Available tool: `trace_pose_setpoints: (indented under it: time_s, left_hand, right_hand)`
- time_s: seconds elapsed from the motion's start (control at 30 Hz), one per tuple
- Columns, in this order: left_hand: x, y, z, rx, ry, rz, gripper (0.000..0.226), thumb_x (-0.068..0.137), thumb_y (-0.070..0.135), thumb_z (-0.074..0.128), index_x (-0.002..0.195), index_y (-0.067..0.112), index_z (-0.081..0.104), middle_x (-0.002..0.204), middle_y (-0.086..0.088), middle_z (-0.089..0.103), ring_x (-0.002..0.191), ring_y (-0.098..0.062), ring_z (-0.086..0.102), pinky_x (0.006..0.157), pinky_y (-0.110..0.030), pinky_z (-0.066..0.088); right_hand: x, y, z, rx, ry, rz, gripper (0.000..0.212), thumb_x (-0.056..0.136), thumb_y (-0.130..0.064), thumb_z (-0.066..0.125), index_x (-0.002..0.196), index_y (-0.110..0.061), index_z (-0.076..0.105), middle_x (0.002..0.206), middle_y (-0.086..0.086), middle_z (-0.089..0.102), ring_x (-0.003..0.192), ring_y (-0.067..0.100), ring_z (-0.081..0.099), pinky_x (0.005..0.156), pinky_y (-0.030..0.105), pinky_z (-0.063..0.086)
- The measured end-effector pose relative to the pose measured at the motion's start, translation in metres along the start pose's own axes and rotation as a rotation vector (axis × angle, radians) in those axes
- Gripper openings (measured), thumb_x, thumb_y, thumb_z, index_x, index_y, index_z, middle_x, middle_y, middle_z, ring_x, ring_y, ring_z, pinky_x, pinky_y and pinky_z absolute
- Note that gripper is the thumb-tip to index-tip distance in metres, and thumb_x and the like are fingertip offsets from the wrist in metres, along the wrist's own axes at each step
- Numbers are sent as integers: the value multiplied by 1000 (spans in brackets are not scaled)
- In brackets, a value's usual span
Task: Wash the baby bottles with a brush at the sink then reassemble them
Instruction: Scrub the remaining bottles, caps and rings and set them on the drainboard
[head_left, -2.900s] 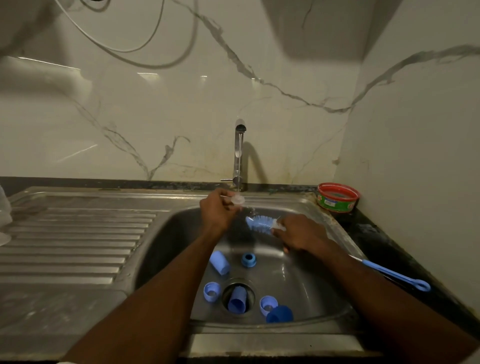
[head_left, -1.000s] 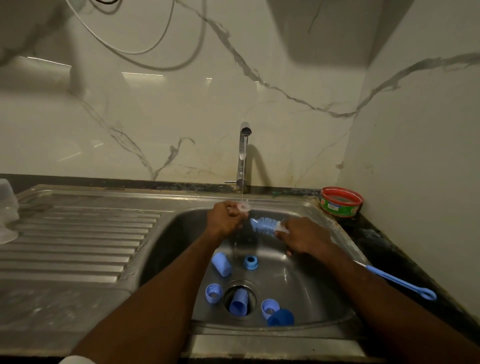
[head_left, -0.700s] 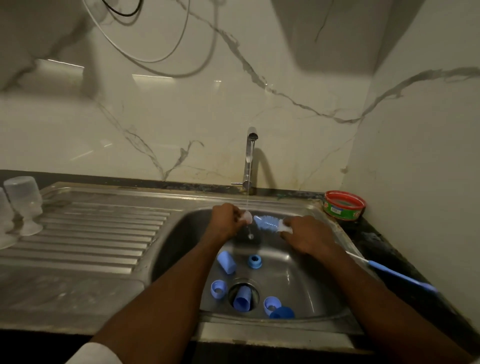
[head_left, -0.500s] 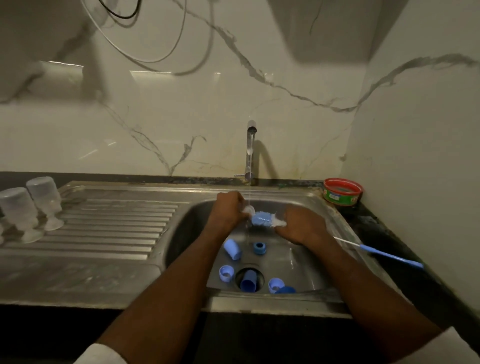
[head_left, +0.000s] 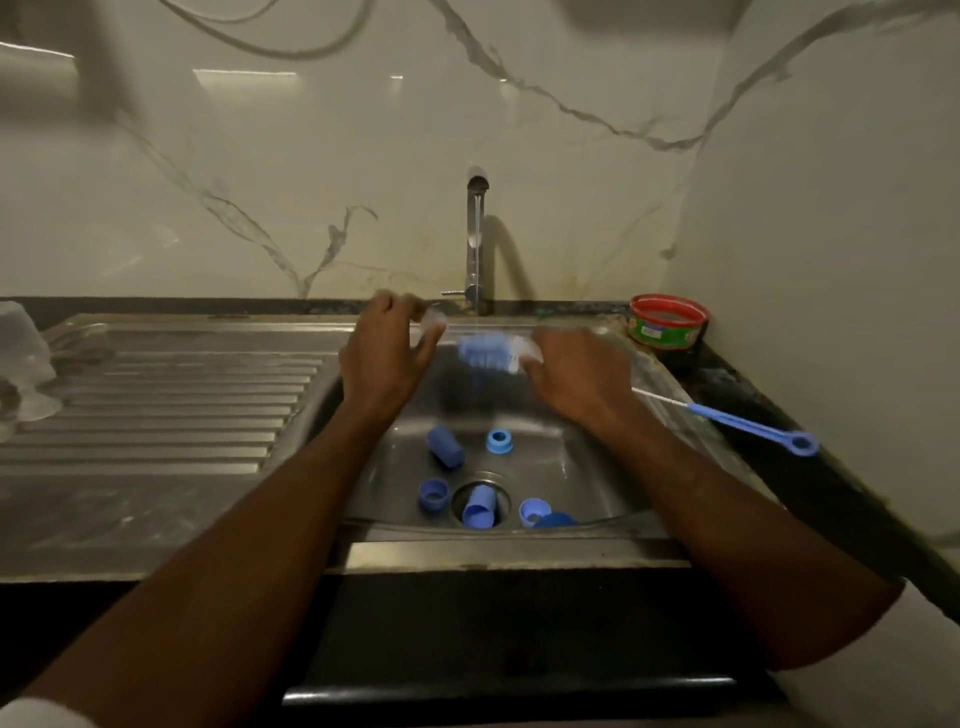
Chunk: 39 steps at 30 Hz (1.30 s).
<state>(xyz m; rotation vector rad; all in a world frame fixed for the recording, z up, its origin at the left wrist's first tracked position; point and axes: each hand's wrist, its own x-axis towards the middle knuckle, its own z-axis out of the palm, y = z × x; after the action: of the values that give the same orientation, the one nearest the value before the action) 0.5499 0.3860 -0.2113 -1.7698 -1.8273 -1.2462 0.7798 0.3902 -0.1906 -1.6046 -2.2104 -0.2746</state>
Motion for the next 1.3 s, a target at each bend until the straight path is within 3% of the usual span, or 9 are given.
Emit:
trace_pose_setpoints:
  time_s: [0.07, 0.23, 0.33, 0.43, 0.57, 0.7, 0.93, 1.07, 1.3]
  left_hand:
    - [2, 8, -5, 7, 184, -19, 29, 97, 48, 62, 112, 24, 63, 108, 7, 58, 88, -1, 47, 71, -21, 35]
    - [-14, -12, 20, 190, -400, -171, 26, 88, 49, 71, 97, 24, 68, 92, 1, 70, 79, -14, 62, 73, -32, 49]
    - [-11, -11, 19, 77, -201, -120, 25, 88, 53, 70, 91, 28, 67, 82, 7, 66, 74, -10, 61, 70, -30, 49]
    - [-18, -9, 16, 188, -455, -134, 27, 84, 51, 75, 92, 26, 68, 89, 2, 69, 80, -13, 63, 77, -34, 53]
    - [-22, -9, 7, 165, -321, -186, 25, 87, 51, 71, 92, 27, 69, 87, 5, 68, 79, -13, 63, 71, -29, 42]
    - [-34, 1, -12, 186, -539, -249, 30, 81, 49, 77, 97, 24, 73, 99, 1, 72, 92, -19, 68, 75, -31, 48]
    - [-32, 0, -66, 81, -334, -235, 25, 85, 41, 68, 103, 25, 73, 104, -1, 71, 97, -23, 68, 78, -33, 52]
    - [-10, -72, -127, 168, -317, -318, 31, 82, 48, 70, 110, 33, 70, 112, 7, 68, 109, -17, 63, 90, -38, 53]
    - [6, -193, -224, 402, -271, -437, 35, 84, 44, 70, 116, 33, 63, 116, 3, 66, 113, -19, 60, 87, -36, 52]
  right_hand:
    - [4, -2, -4, 45, 184, 3, 34, 101, -47, 51, 126, -25, 58, 111, 4, 69, 96, 27, 66, 76, 38, 47]
    - [-2, -2, 10, -84, -94, -22, 38, 100, -47, 54, 124, -21, 64, 117, 5, 68, 102, 24, 65, 82, 34, 49]
    - [-3, 0, 15, -43, -47, 10, 39, 99, -48, 55, 128, -22, 60, 118, 5, 67, 102, 24, 64, 85, 38, 50]
    - [-6, -4, 17, -129, -145, -32, 39, 100, -48, 54, 127, -20, 61, 124, 6, 66, 108, 24, 63, 89, 38, 49]
    - [-14, -9, 15, -91, -87, -8, 32, 100, -46, 53, 121, -24, 62, 114, 5, 68, 98, 23, 65, 80, 33, 46]
    - [-25, -10, 12, -151, -138, -4, 30, 98, -43, 57, 119, -24, 65, 115, 2, 70, 101, 22, 67, 79, 34, 48]
    - [-22, -47, -3, 86, -45, 28, 36, 103, -46, 46, 128, -24, 59, 121, 10, 68, 106, 29, 65, 87, 42, 52]
    - [1, -114, -18, 149, -55, -73, 31, 99, -48, 47, 118, -26, 57, 113, 10, 69, 102, 33, 66, 78, 41, 49]
    - [36, -272, -30, 375, -155, -203, 34, 95, -38, 49, 120, -17, 59, 124, 12, 66, 113, 34, 63, 89, 40, 50]
